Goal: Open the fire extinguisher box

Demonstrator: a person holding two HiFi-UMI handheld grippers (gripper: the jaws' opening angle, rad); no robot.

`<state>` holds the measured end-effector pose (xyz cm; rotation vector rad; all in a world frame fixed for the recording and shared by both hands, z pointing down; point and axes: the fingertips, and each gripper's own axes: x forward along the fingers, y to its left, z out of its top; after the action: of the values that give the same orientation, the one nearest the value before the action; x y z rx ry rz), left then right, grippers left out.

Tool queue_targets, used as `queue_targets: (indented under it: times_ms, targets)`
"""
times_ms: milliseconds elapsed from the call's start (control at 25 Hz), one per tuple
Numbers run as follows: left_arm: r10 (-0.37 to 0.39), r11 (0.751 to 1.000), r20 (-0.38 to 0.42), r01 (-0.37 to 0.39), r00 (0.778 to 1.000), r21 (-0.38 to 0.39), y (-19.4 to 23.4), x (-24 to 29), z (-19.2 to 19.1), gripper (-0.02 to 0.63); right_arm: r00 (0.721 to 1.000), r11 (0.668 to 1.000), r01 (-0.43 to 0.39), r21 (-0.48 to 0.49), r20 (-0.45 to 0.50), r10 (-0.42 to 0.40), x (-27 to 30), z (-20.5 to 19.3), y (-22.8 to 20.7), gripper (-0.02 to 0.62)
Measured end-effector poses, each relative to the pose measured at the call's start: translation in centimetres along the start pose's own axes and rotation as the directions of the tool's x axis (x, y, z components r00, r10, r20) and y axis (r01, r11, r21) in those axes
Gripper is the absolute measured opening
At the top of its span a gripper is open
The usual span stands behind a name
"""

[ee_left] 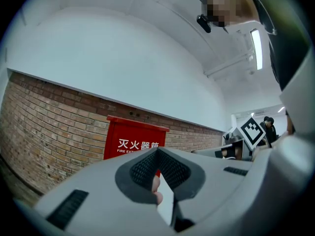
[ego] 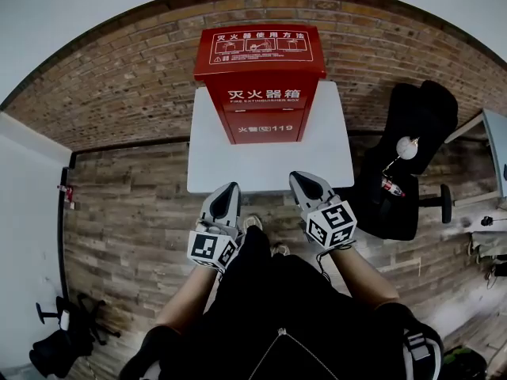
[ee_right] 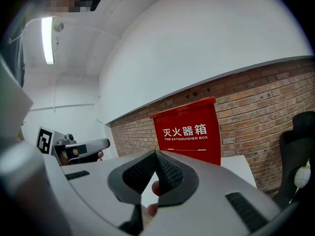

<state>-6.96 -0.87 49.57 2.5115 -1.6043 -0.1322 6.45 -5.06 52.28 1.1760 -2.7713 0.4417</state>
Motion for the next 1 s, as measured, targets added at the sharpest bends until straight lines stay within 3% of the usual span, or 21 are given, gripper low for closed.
queue_targets:
  times_ms: [640, 1000]
  targets:
    - [-0.11, 0.994, -0.002, 0.11, 0.994, -0.022, 10.7, 9.8, 2.2, 0.049, 0.999, 0.999, 0.03, 0.017, 0.039, -0.031, 12.3, 4.7, -2.5, 0.018]
    - [-0.146, 0.989, -0.022, 0.145, 0.989, -0.036, 13.2, 13.1, 1.9, 0.049, 0.998, 0.999, 0.034, 0.029, 0.047, -0.035, 15.4, 6.1, -3.5, 0.018]
